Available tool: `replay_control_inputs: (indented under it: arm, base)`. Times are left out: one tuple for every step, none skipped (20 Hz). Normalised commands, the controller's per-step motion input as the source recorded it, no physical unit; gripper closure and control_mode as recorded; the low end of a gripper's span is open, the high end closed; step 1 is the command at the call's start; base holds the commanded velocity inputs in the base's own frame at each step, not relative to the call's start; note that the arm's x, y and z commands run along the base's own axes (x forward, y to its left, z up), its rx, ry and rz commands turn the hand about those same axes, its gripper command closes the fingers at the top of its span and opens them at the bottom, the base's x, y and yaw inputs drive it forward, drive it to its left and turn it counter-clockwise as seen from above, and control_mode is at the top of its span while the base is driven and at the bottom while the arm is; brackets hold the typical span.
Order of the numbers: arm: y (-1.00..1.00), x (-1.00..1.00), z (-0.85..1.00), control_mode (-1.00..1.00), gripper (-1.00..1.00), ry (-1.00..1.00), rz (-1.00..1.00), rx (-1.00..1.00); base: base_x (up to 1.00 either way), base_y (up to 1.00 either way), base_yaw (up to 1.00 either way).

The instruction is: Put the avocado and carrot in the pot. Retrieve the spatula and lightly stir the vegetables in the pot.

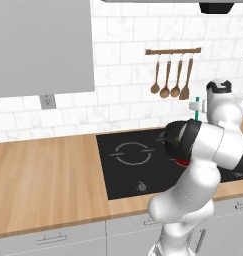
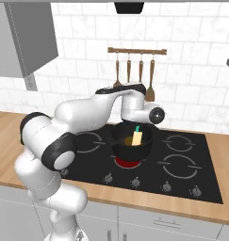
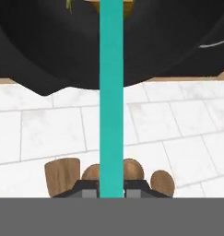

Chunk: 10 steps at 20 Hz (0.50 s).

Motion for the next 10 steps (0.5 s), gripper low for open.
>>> replay_control_inputs:
  arm:
    - [-0.42,-0.06,0.01,-1.00,1.00,0.22,-0.25,0.13]
    - [-0.40,-0.05,0.00,-1.00,1.00,0.17,-0.24,0.12]
    - [-0.36,0.00,0.00,-1.00,1.00,0.15,-0.24,0.10]
    - [-0.31,-0.01,0.00,-1.00,1.00,0.09,-0.22,0.08]
    - [-0.25,0.00,0.00,-1.00,1.00,0.07,-0.21,0.06]
    - [-0.18,0.00,0.00,-1.00,1.00,0.03,-0.20,0.05]
    - [-0.09,0.00,0.00,-1.00,1.00,0.00,-0.17,0.05]
    - [-0.02,0.00,0.00,-1.00,1.00,0.00,-0.14,0.04]
    - [0.00,0.14,-0.07,-1.00,1.00,0.00,-0.10,0.04]
    - [0.00,0.28,-0.17,-1.00,1.00,-0.07,-0.07,0.04]
  base:
    - [0.00,0.00,0.00]
    - [0.00,0.00,0.00]
    - [0.00,0.00,0.00]
    - [0.00,0.00,0.00]
    - [0.00,0.00,0.00]
    - [0.00,0.00,0.00]
    - [0.00,0.00,0.00]
    - [0.00,0.00,0.00]
    - [0.00,0.00,0.00]
    - [0.00,0.00,0.00]
